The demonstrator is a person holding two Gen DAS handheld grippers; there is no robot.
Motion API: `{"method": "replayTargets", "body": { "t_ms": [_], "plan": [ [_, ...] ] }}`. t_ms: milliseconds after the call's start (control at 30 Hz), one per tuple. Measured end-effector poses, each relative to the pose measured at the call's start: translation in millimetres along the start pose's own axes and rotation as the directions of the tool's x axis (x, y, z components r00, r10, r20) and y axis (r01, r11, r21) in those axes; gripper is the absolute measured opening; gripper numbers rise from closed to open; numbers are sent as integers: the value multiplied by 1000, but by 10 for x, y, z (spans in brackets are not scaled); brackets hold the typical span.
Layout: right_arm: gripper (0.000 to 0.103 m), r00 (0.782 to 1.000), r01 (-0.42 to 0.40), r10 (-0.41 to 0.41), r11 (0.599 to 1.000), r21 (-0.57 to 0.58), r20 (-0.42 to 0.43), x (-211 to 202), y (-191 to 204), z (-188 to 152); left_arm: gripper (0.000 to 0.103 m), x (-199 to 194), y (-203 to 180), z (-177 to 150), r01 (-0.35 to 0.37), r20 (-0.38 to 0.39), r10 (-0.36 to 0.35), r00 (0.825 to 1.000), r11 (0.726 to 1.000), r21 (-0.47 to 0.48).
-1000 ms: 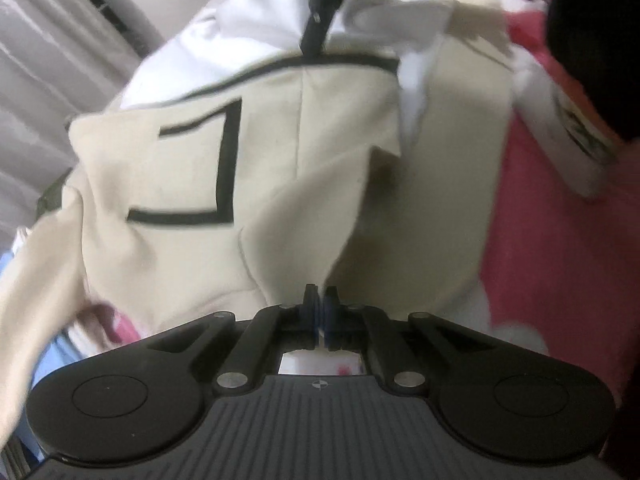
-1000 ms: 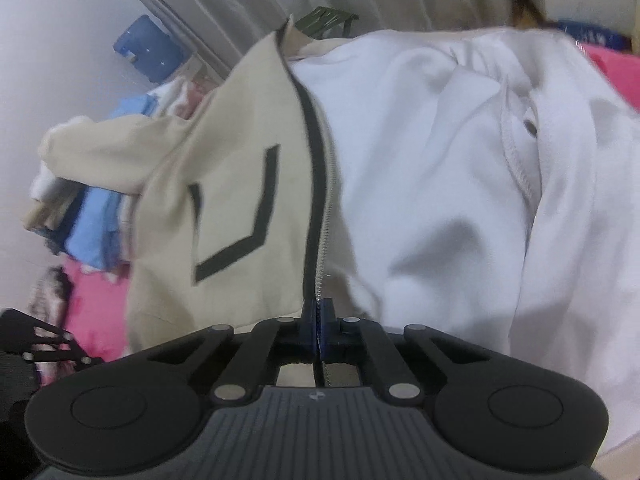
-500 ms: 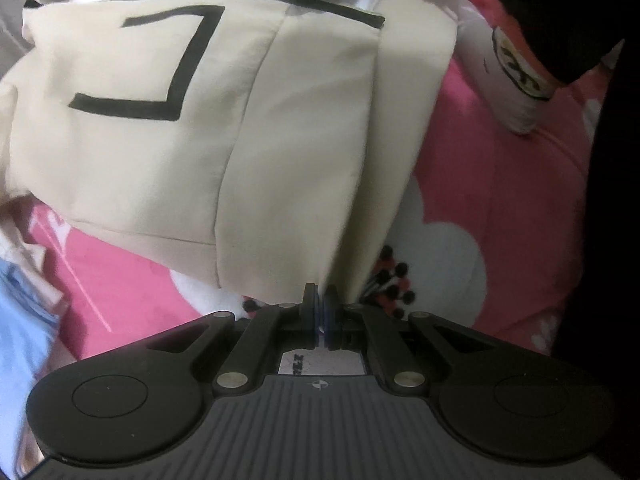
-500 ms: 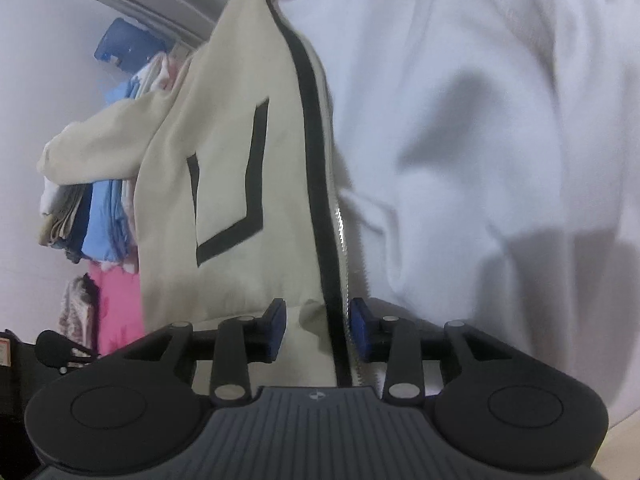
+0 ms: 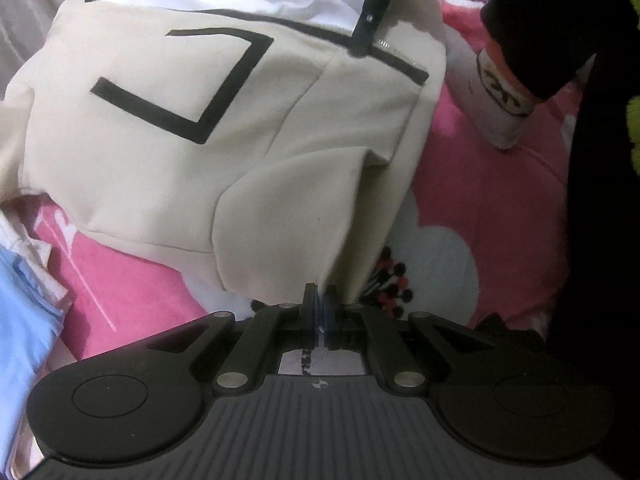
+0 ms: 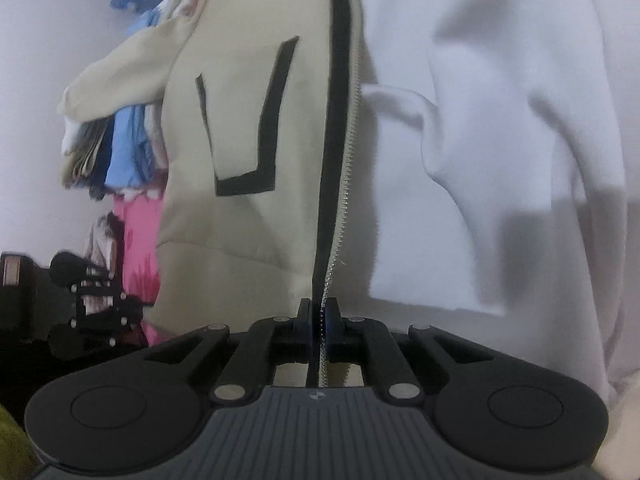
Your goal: Fold clothes
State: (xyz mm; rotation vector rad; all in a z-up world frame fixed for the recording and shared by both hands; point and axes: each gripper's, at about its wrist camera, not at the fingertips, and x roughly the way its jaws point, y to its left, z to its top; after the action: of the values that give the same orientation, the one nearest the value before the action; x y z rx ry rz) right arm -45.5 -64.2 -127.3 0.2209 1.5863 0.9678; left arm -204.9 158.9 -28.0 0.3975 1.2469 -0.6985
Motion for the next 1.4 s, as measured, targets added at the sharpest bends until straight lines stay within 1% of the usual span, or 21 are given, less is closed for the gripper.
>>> {"method": "replayTargets", "body": {
  "t_ms": [100,200,233,300,367,400,467,533,600,667,800,867,900,933,967,1033,1100,1233,1267,1300,1400],
  "plan": [
    [6,999,-47,48,998,-44,7,12,117,-2,0,42,25,-24,37,-7,-37,999,997,-62],
    [6,999,8,-9,999,-34,-33,87,83,-27,0,110,149,-54,94,-13,-97,995,980,-174],
    [6,999,17,-18,1000,-22,-38,94,49,-38,1,109,225,-71,118,-2,-122,993,967,-226],
    [6,998,35,-35,999,3,-49,110,-21,-60,3,65,393,-122,172,39,-168,985,927,-333],
    [6,998,41,-41,999,7,-49,102,-43,-75,10,-51,555,-209,234,114,-205,972,872,-430],
    [6,998,41,-41,999,6,-47,93,-47,-80,17,-106,626,-254,260,152,-213,965,843,-472],
    [6,998,42,-41,999,9,-50,87,-70,-87,26,-176,739,-313,248,205,-160,966,800,-547],
    [6,998,45,-45,999,3,-51,37,-123,-87,33,-144,840,-316,238,224,-123,967,754,-612],
    [6,998,49,-49,999,-3,-48,8,-143,-91,37,-29,911,-280,246,230,-118,966,693,-677],
    [6,998,53,-53,999,-8,-43,2,-133,-80,39,106,954,-225,248,210,-137,968,658,-712],
    [7,997,61,-61,998,-15,-47,57,-101,-46,38,357,882,-132,143,83,-121,989,677,-722],
    [7,996,61,-62,998,-13,-57,97,-99,-27,36,403,876,-131,148,90,-121,989,671,-727],
    [7,996,60,-60,998,-10,-63,118,-101,-20,28,414,877,-129,156,99,-123,987,663,-732],
    [7,996,58,-58,998,-7,-69,139,-103,-12,16,428,887,-144,171,114,-130,985,647,-743],
    [7,996,55,-56,998,-5,-73,155,-103,-7,15,444,899,-164,188,130,-138,982,628,-755],
    [7,996,47,-47,999,-6,-76,170,-90,-3,10,447,937,-225,202,144,-144,979,606,-770],
    [7,996,36,-37,999,-12,-78,179,-75,-1,9,394,944,-254,207,152,-141,978,617,-759],
    [6,995,-22,14,996,-86,-95,100,65,-28,9,196,913,-242,208,146,-149,978,679,-704],
    [6,995,-24,12,994,-109,-103,81,115,-32,9,149,911,-242,202,139,-147,979,693,-692],
    [6,994,-7,-7,992,-127,-113,89,153,-33,9,135,910,-239,198,131,-148,980,700,-686],
    [6,985,43,-66,989,-140,-158,225,172,-19,9,286,891,-218,172,85,-157,984,704,-689]
  ]
}}
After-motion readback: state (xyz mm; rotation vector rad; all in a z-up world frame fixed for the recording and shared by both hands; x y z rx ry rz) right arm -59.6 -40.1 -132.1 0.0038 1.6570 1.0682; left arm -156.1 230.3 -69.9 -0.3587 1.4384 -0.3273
